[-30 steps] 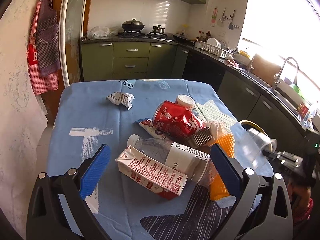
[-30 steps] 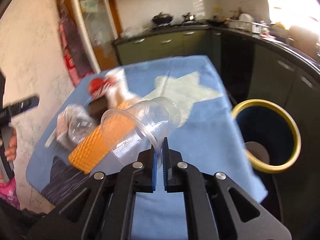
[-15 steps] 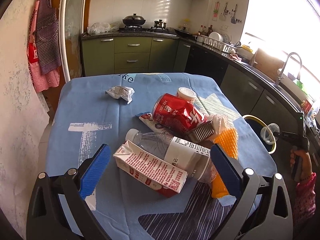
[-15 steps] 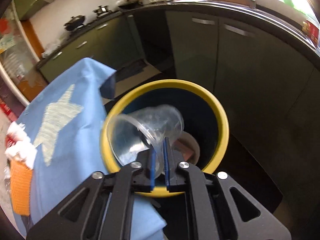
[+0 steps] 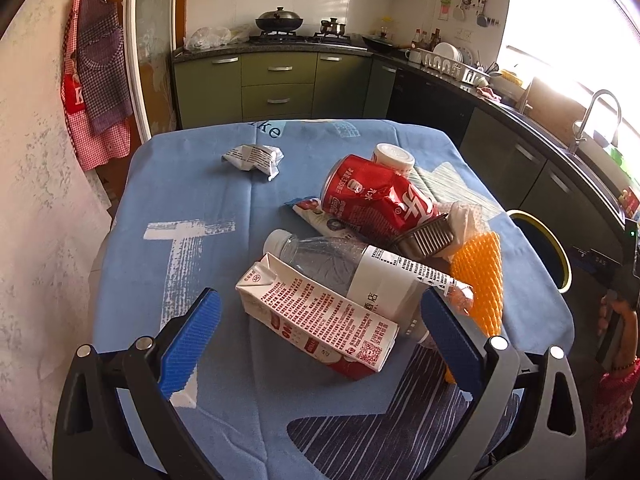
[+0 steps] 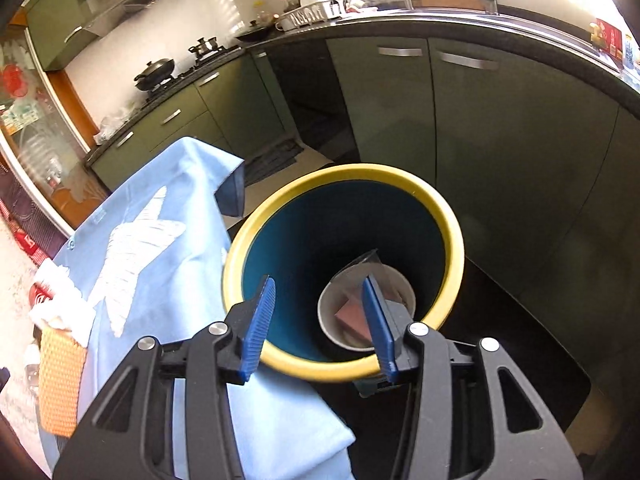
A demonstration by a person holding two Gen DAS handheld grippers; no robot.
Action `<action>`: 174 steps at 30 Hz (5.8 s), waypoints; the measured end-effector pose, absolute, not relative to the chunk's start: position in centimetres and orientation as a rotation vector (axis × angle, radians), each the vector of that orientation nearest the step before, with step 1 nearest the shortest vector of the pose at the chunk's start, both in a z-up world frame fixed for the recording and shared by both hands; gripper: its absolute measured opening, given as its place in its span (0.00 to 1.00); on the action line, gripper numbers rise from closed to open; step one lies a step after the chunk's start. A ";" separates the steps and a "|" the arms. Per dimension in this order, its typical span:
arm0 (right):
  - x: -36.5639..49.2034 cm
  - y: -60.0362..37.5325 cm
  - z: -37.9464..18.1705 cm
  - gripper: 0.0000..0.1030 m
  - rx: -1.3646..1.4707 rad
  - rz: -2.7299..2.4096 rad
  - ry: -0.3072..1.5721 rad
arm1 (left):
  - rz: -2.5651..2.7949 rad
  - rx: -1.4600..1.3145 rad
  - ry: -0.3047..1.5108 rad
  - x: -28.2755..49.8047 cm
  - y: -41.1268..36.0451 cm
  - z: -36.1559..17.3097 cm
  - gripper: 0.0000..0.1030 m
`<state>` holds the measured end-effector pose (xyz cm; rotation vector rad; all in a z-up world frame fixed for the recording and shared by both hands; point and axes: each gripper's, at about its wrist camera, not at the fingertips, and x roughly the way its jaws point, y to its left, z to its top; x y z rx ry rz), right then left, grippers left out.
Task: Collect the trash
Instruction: 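Reach the left gripper to the milk carton and grasp it upright, then carry the milk carton with the left gripper over the bin and release, then reach the right gripper to the Nongfu water bottle and grasp it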
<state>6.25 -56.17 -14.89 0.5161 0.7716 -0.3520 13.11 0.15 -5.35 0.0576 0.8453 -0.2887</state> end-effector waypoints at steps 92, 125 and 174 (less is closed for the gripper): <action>8.6 -49.9 -15.7 0.49 0.473 -0.170 0.849 | -0.033 0.155 0.900 17.3 5.2 -10.5 0.36; -3.5 -58.9 -12.6 0.50 0.544 -0.485 0.641 | -0.960 0.450 0.918 14.3 -47.2 -8.8 0.36; 17.6 -17.1 -12.1 0.68 -0.176 0.668 1.095 | -0.071 -0.012 0.648 11.6 6.5 -3.6 0.95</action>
